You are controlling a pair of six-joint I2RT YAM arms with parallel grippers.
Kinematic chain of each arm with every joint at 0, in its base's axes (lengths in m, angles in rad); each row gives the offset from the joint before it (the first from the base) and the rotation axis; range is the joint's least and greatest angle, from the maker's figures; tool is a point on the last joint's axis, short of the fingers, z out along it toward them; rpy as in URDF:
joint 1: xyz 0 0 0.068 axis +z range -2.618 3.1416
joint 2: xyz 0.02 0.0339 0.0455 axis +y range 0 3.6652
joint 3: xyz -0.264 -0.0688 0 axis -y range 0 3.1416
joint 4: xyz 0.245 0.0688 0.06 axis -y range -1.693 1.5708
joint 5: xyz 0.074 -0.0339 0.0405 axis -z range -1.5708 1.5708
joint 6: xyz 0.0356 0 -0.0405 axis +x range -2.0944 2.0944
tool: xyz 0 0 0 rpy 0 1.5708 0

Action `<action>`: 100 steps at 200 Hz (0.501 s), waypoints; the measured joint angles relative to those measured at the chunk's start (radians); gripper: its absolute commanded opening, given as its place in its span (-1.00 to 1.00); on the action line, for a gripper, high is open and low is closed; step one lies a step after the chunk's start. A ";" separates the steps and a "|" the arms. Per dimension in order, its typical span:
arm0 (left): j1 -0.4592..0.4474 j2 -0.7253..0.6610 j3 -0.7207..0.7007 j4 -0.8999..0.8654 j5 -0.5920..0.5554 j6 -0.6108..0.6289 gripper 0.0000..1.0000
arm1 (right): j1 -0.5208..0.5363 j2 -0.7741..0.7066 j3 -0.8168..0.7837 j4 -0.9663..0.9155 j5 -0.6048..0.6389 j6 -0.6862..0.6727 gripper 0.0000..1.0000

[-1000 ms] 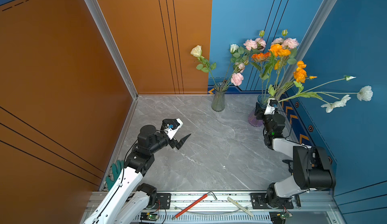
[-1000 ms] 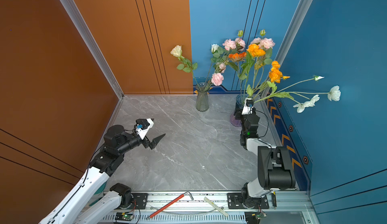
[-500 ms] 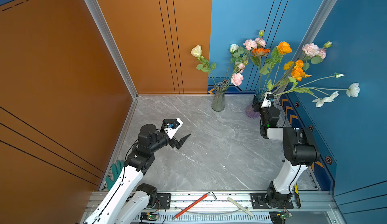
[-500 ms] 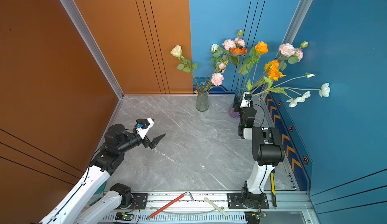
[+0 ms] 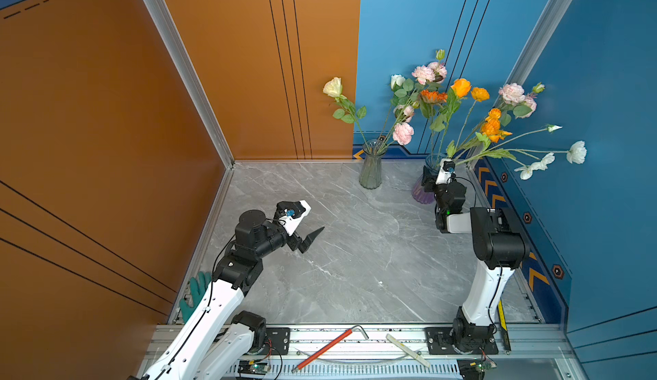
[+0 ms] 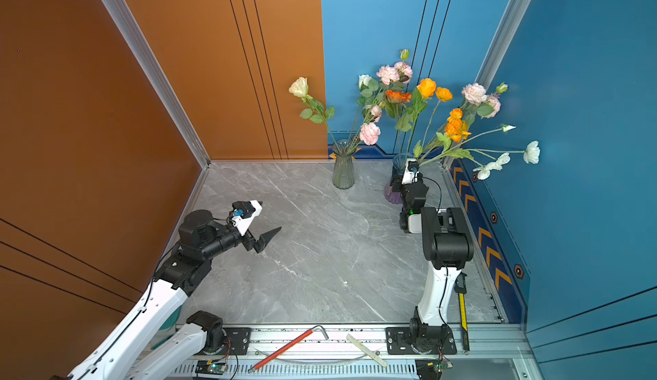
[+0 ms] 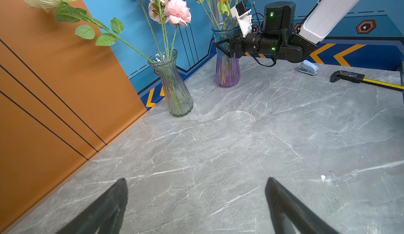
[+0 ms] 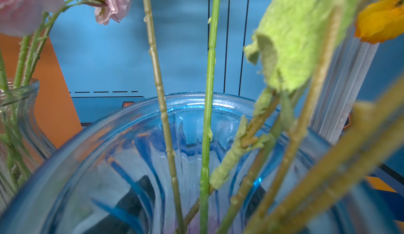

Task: Arrange flowers in a vase
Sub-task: Place the vase at the top-right of the table.

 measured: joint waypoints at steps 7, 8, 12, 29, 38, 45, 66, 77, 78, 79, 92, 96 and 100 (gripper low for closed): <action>0.001 0.000 0.000 0.000 0.000 0.000 0.96 | 0.002 0.003 0.005 0.000 0.000 -0.002 0.07; 0.001 0.000 0.000 0.000 0.000 0.000 0.96 | 0.003 0.003 0.005 0.000 0.000 -0.002 0.07; 0.001 0.000 0.000 0.000 0.000 0.000 0.96 | 0.004 0.005 0.007 0.000 0.000 -0.004 0.07; 0.001 0.000 0.000 0.000 0.002 0.000 0.96 | 0.008 0.010 0.012 0.000 0.000 -0.013 0.09; 0.001 0.000 0.000 0.000 0.003 0.000 0.96 | 0.010 0.013 0.015 0.002 0.000 -0.015 0.10; 0.001 0.000 0.000 0.000 0.003 0.000 0.96 | 0.011 0.018 0.018 0.006 0.000 -0.015 0.11; 0.001 0.000 0.000 0.000 0.003 0.000 0.96 | 0.016 0.033 0.030 0.021 0.000 -0.016 0.18; 0.001 0.000 0.000 0.000 0.003 0.000 0.96 | 0.021 0.037 0.030 0.031 0.001 -0.021 0.26; 0.001 0.000 0.000 0.000 0.003 0.000 0.96 | 0.021 0.037 0.030 0.031 0.002 -0.021 0.26; 0.001 0.000 0.000 0.000 0.003 0.000 0.96 | 0.021 0.038 0.030 0.032 0.002 -0.023 0.27; 0.001 0.000 0.000 0.000 0.003 0.000 0.96 | 0.027 0.039 0.030 0.036 0.005 -0.029 0.48; 0.001 0.000 0.000 0.000 0.003 0.000 0.96 | 0.030 0.039 0.030 0.036 0.008 -0.032 0.55; 0.001 0.000 0.000 0.000 0.003 0.000 0.96 | 0.032 0.039 0.030 0.037 0.013 -0.034 0.60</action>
